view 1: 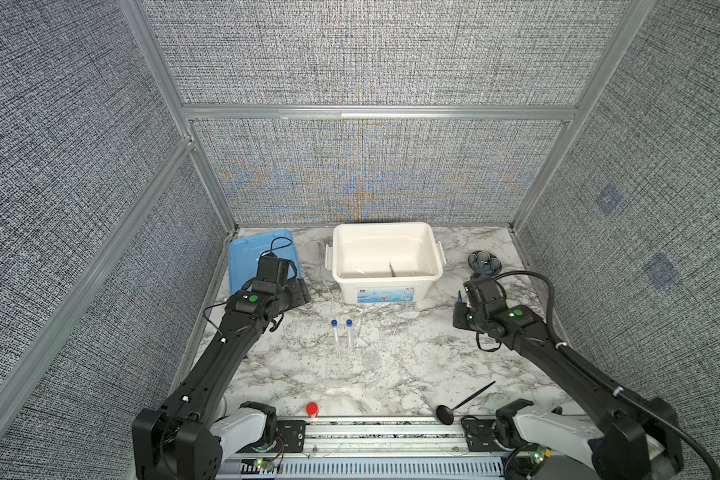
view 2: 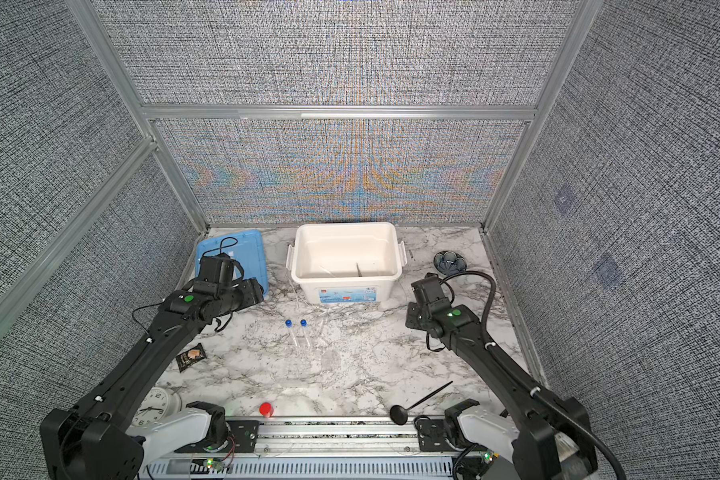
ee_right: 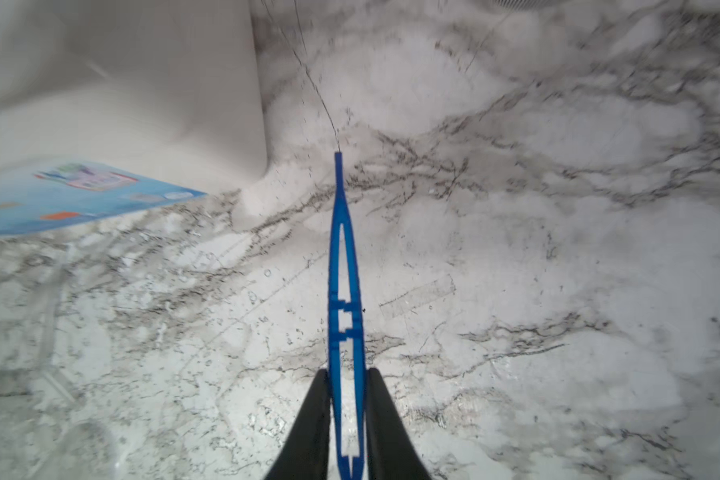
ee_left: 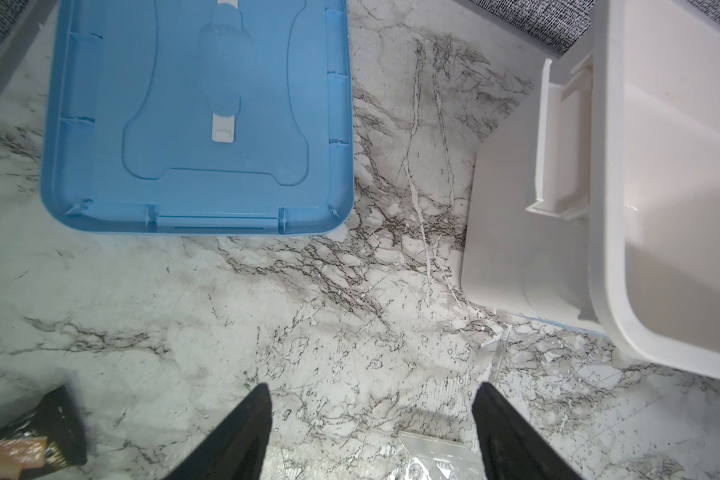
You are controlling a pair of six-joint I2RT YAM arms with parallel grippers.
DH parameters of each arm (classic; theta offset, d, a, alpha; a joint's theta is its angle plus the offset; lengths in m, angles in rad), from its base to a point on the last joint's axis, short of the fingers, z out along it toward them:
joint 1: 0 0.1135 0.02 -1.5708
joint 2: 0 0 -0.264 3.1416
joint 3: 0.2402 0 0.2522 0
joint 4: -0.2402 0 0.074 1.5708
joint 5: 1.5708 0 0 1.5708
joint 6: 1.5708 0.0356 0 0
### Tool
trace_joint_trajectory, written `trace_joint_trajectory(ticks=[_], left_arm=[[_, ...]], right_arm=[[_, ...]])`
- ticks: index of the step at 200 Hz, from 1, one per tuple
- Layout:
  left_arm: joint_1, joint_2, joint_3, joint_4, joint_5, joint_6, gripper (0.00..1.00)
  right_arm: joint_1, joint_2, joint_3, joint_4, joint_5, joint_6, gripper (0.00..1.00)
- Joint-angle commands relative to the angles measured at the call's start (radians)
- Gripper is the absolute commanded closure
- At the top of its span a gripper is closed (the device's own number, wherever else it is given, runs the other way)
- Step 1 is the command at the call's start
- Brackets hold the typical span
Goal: Organize the chemistry lab equipment
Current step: 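Close the right gripper on the blue plastic tweezers, then lift the blue tweezers with the right gripper and carry them into the bin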
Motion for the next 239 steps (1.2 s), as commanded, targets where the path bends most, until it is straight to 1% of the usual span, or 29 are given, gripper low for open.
trace_joint_trajectory(ticks=[1,20,25,37,55,89,110,132,152,171,190,216,227,239], left_arm=[[0.001,0.006,0.009,0.016,0.017,-0.004,0.22],[0.000,0.011,0.030,0.001,0.020,-0.006,0.23],[0.001,0.011,0.033,-0.001,0.021,-0.008,0.22],[0.002,0.007,0.033,0.003,0.029,-0.010,0.22],[0.001,0.005,0.031,0.007,0.038,-0.010,0.23],[0.002,-0.008,0.059,-0.055,0.026,0.003,0.22],[0.002,-0.025,0.062,-0.075,-0.002,0.026,0.22],[0.002,-0.038,0.093,-0.127,-0.021,0.039,0.22],[0.001,-0.068,0.076,-0.127,-0.029,0.055,0.22],[0.002,-0.101,0.060,-0.136,-0.041,0.056,0.22],[0.002,-0.128,0.043,-0.141,-0.040,0.047,0.22],[0.002,-0.145,0.017,-0.131,-0.032,0.043,0.22],[0.002,-0.143,0.022,-0.139,-0.026,0.042,0.22],[0.002,-0.143,0.023,-0.141,-0.019,0.039,0.22]], right_arm=[[0.000,-0.049,0.058,-0.030,0.023,-0.052,0.81],[0.001,-0.010,0.138,-0.031,-0.063,-0.099,0.81],[0.002,0.010,0.196,-0.036,-0.085,-0.102,0.82],[0.022,0.070,0.272,-0.045,-0.122,-0.111,0.82],[0.075,0.153,0.377,-0.039,-0.116,-0.143,0.82],[0.144,0.334,0.555,-0.018,-0.118,-0.204,0.82],[0.180,0.450,0.648,-0.009,-0.122,-0.245,0.82],[0.196,0.581,0.758,-0.030,-0.138,-0.258,0.82],[0.198,0.706,0.875,-0.061,-0.150,-0.276,0.82],[0.198,0.827,0.997,-0.125,-0.148,-0.271,0.82],[0.198,0.936,1.109,-0.197,-0.142,-0.237,0.81],[0.188,1.056,1.236,-0.323,-0.084,-0.169,0.82],[0.177,1.087,1.266,-0.358,-0.077,-0.149,0.81],[0.166,1.105,1.262,-0.362,-0.083,-0.134,0.82]])
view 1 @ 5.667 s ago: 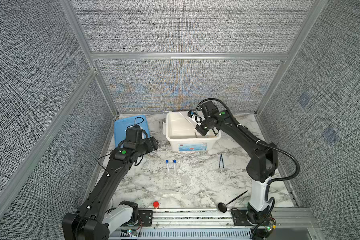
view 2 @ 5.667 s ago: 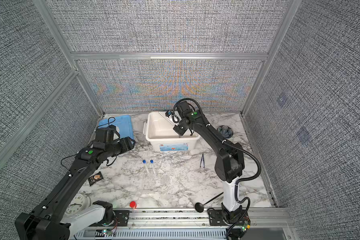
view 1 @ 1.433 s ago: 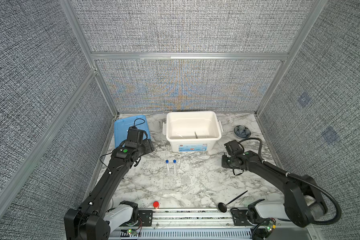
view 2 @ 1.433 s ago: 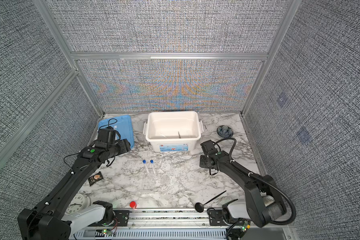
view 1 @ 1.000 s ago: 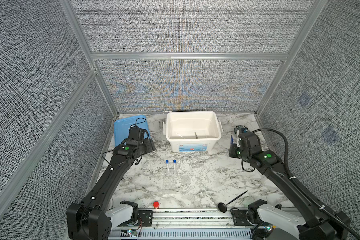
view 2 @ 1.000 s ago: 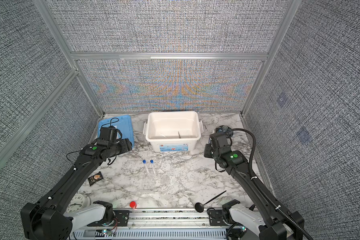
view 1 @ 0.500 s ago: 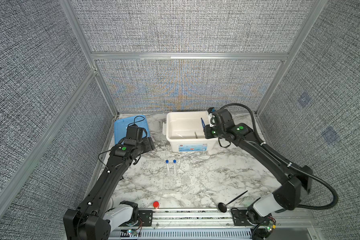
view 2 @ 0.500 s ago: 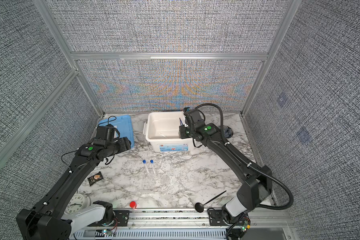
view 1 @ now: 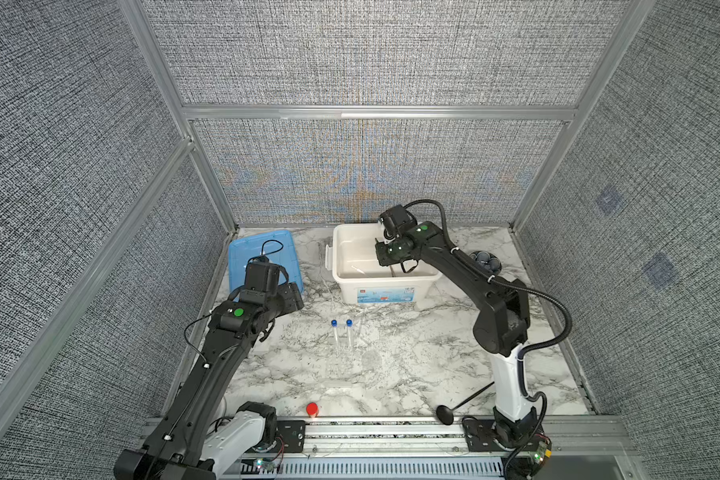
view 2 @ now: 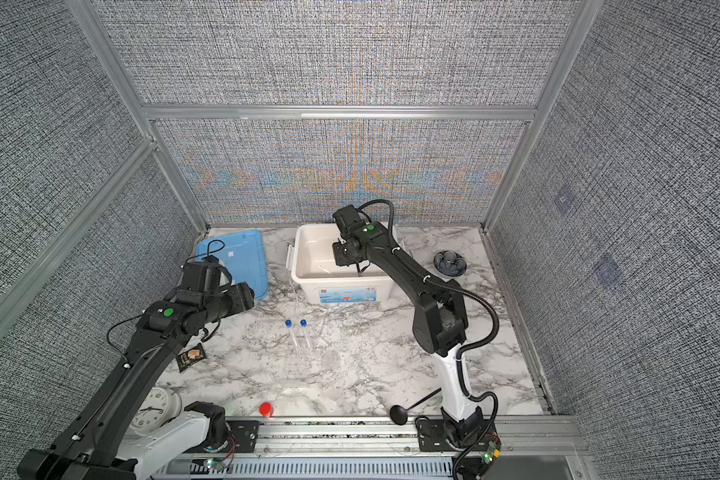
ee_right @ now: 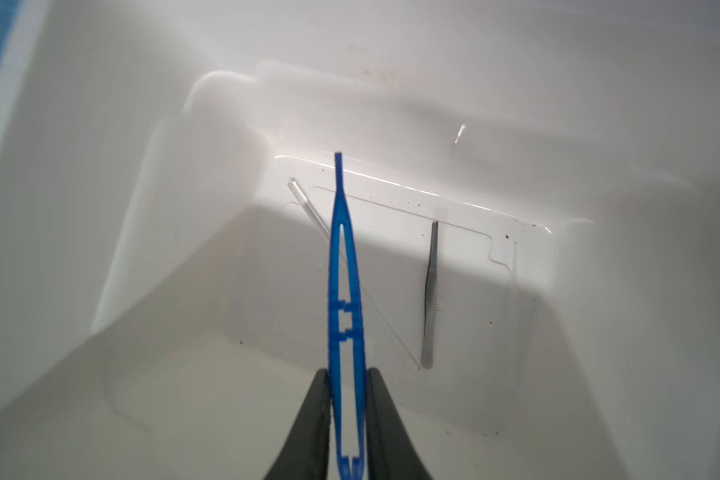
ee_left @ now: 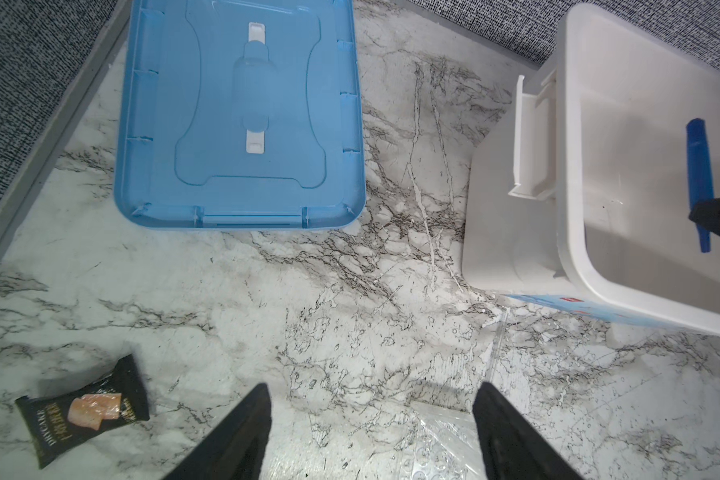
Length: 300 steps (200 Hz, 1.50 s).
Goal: Organize the chemistry lab equipment
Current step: 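Lift the blue tweezers with the right gripper and carry them into the bin, then open the right gripper to release the blue tweezers and raise it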
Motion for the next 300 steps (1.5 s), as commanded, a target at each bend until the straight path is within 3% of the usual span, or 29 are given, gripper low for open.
trace_joint_trajectory(ticks=[1,146,180,198,215,253,300], left_arm=[[0.001,-0.002,0.001,-0.012,0.009,0.000,0.22],[0.002,-0.070,-0.035,-0.039,0.051,0.005,0.22],[0.001,-0.091,-0.012,-0.085,0.009,0.091,0.22],[0.002,-0.096,0.021,-0.137,-0.025,0.138,0.22],[0.002,-0.112,0.016,-0.141,-0.031,0.151,0.22],[0.002,-0.114,0.010,-0.125,0.042,0.146,0.22],[0.001,-0.077,0.020,-0.095,0.040,0.152,0.22]], right_arm=[[-0.019,0.031,0.020,-0.109,0.029,0.063,0.81],[-0.079,0.188,0.024,-0.092,0.022,0.093,0.79],[-0.082,0.185,0.048,-0.087,0.017,0.082,0.72],[-0.081,0.168,0.055,-0.090,0.010,0.064,0.59],[-0.081,0.139,0.056,-0.091,0.009,0.048,0.54],[-0.077,0.018,0.044,-0.096,-0.010,0.041,0.52],[-0.052,-0.213,-0.059,-0.074,-0.014,-0.044,0.50]])
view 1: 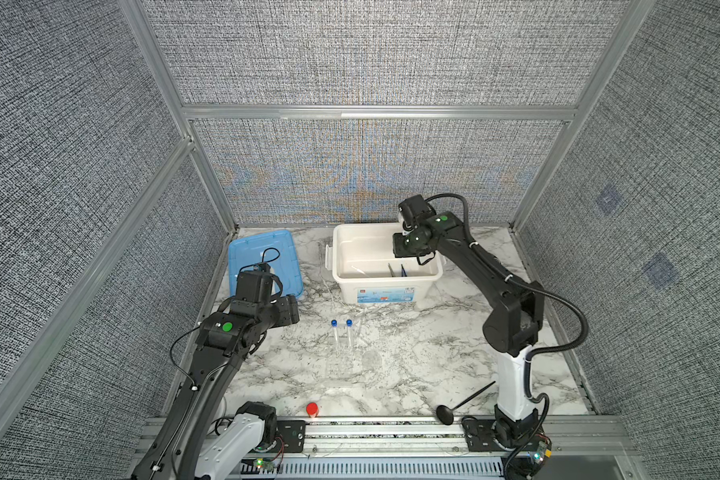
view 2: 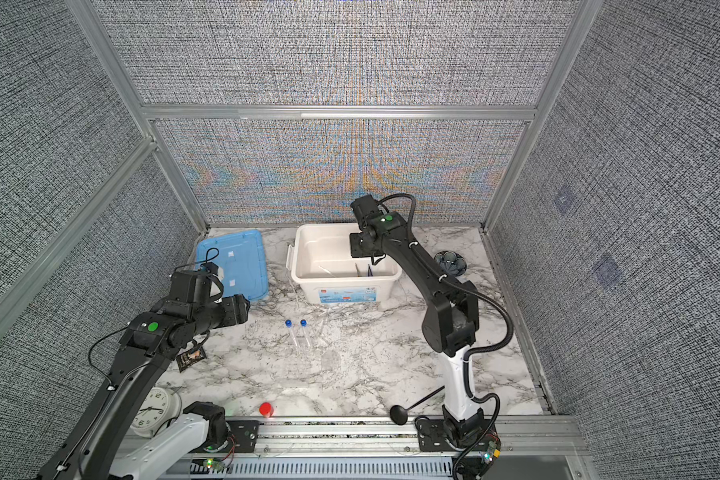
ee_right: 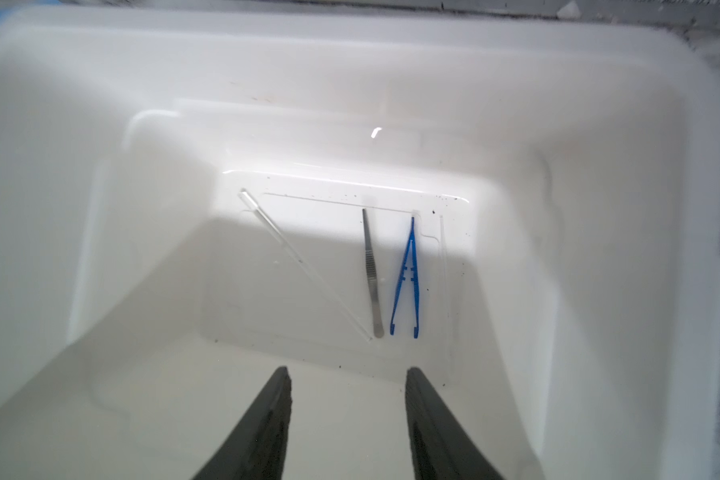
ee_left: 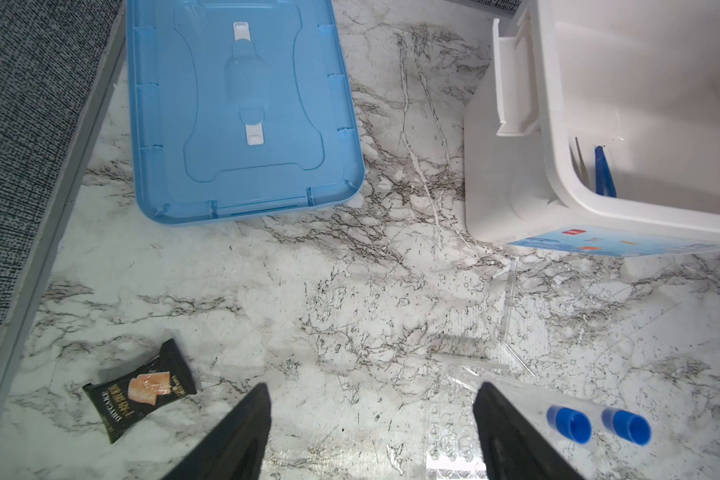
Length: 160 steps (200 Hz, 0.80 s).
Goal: Organize the chemistry lab equipment
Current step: 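Open the right gripper to release the blue tweezers and raise it, then move the left gripper down over the clear plastic funnel while the right gripper withdraws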
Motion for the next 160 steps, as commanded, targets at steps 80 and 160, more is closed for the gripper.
trace_joint_trajectory(ticks=[80,160], left_arm=[[0.001,0.079,-0.041,0.170,0.179,-0.135,0.22],[0.001,0.131,0.027,0.062,-0.054,-0.111,0.21]], right_arm=[[0.096,-0.558,-0.548,0.100,0.020,-0.221,0.50],[0.343,-0.700,-0.930,0.251,-0.033,-0.160,0.49]])
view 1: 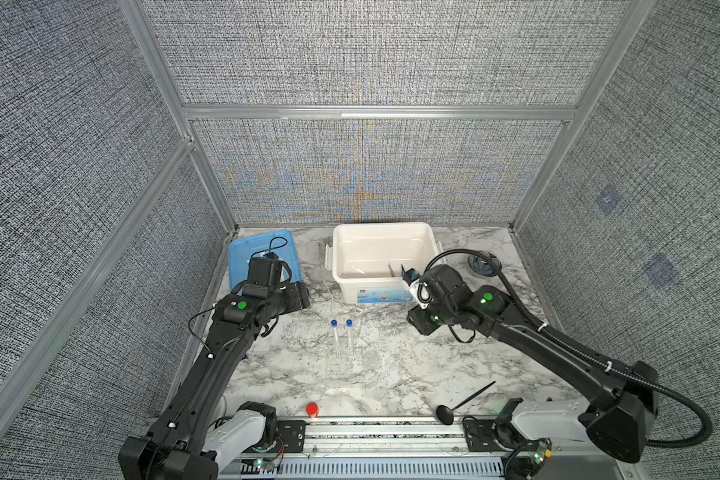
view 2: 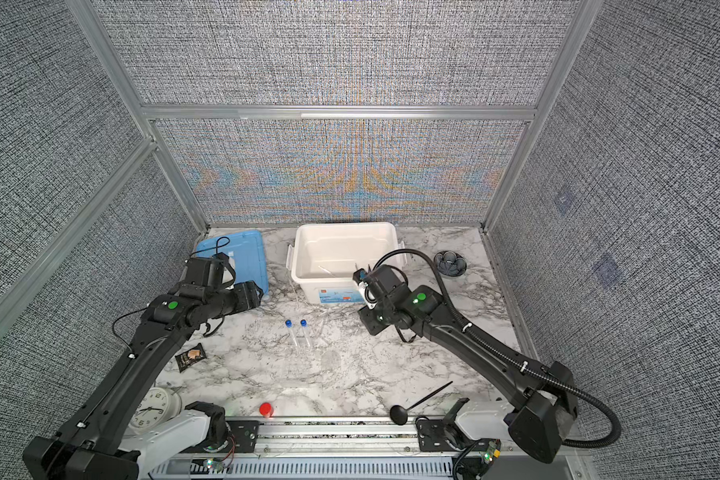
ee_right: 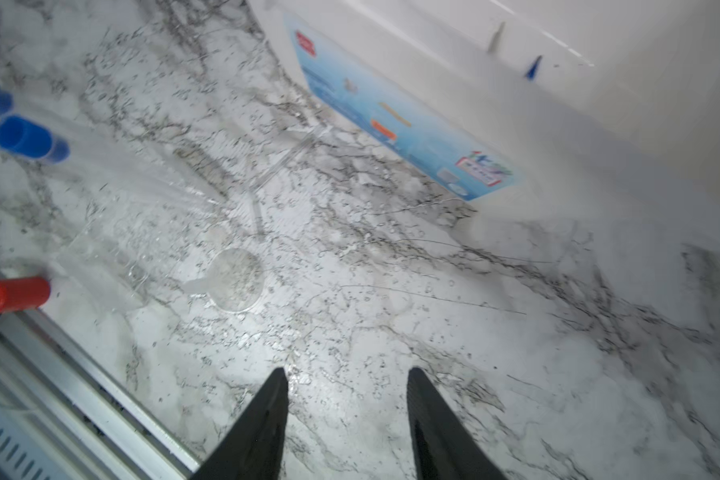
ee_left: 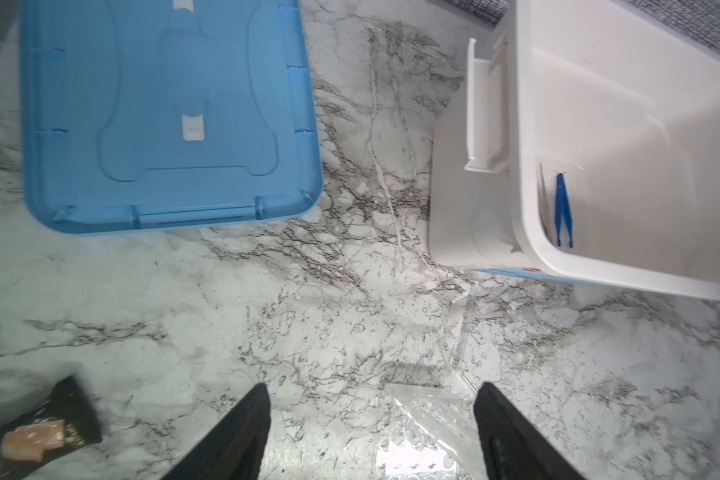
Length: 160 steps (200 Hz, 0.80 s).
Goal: Organize the chemistry lab equipment
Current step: 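Move the left gripper down over the clear plastic funnel while the right gripper withdraws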
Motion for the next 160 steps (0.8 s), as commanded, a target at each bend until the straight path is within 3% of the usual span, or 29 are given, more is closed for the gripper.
trace_joint_trajectory(ticks=[1,46,72,99,137,160], left_arm=[[0.001,-0.013,0.004,-0.049,-0.110,-0.005,0.21],[0.001,-0.013,0.009,-0.087,-0.120,-0.014,0.21],[0.001,-0.019,0.008,-0.094,-0.085,0.023,0.21],[0.002,-0.009,0.057,-0.125,0.033,0.118,0.21],[-0.002,-0.027,0.060,-0.145,0.158,0.203,0.22],[-0.089,-0.043,0.054,-0.135,0.113,0.235,0.22]], right_arm=[[0.071,0.019,-0.017,0.080,-0.001,0.055,0.48],[0.219,0.187,0.029,0.120,0.076,0.195,0.46],[0.239,0.254,0.072,0.082,0.107,0.282,0.46],[0.213,0.181,-0.003,0.107,0.156,0.299,0.46],[0.193,0.028,-0.135,0.141,0.356,0.344,0.44],[0.152,-0.066,-0.234,0.151,0.484,0.430,0.42]])
